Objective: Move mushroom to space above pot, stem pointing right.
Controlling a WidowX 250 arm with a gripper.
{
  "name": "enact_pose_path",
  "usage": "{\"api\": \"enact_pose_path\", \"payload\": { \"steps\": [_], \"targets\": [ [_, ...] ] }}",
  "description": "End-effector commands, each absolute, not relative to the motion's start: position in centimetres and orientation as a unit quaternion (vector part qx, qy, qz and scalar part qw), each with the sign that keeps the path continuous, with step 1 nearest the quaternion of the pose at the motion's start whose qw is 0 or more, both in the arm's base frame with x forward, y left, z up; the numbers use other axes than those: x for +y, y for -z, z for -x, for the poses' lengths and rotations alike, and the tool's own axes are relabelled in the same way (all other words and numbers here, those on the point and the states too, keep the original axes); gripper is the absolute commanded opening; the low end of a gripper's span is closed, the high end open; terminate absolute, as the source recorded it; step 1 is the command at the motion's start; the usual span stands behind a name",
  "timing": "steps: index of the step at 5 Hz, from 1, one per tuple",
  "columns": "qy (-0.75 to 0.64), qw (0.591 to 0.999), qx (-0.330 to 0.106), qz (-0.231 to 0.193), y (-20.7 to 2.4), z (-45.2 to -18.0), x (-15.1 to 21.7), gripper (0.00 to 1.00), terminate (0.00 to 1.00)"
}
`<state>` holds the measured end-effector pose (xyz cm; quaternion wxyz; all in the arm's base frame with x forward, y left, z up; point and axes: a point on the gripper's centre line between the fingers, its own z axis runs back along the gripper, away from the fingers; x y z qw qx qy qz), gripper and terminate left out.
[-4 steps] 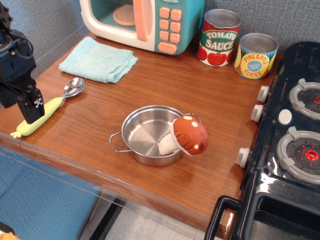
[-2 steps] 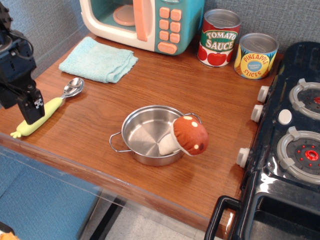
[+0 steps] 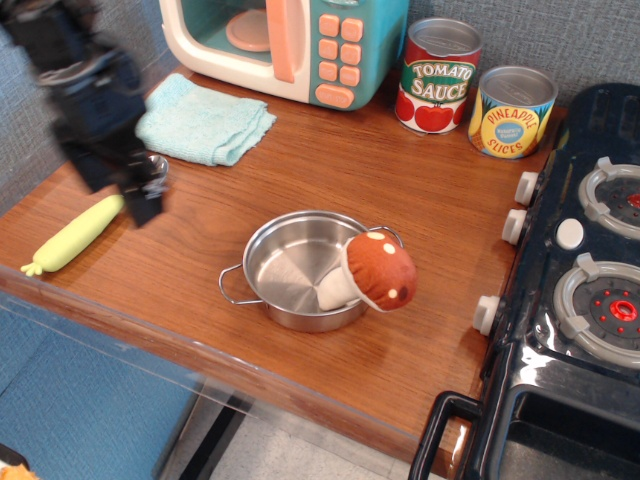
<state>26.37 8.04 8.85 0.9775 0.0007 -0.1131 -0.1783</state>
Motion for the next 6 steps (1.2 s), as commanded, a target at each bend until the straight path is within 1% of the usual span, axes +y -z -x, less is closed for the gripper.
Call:
{"api": "enact_pose_path", "payload": {
  "steps": [1,2,3,4,5,6],
  "targets": [
    [0.278,0.944,-0.174,0.034,-13.7,-27.3,-1.3,1.0,0.0],
    [0.311,0.933,-0.172,0.046,-13.0,-27.8,-6.3,1.0,0.0],
    [0.334,0.93,-0.151,0.033,-10.8,-28.1,-9.5,1.0,0.0],
    [0.339,0.932,-0.13,0.009,-8.5,-28.4,-9.7,1.0,0.0],
    [0.333,0.936,-0.114,-0.016,-6.9,-28.8,-8.8,1.0,0.0],
    [0.332,0.937,-0.106,-0.027,-6.1,-29.1,-8.1,1.0,0.0]
  ]
}}
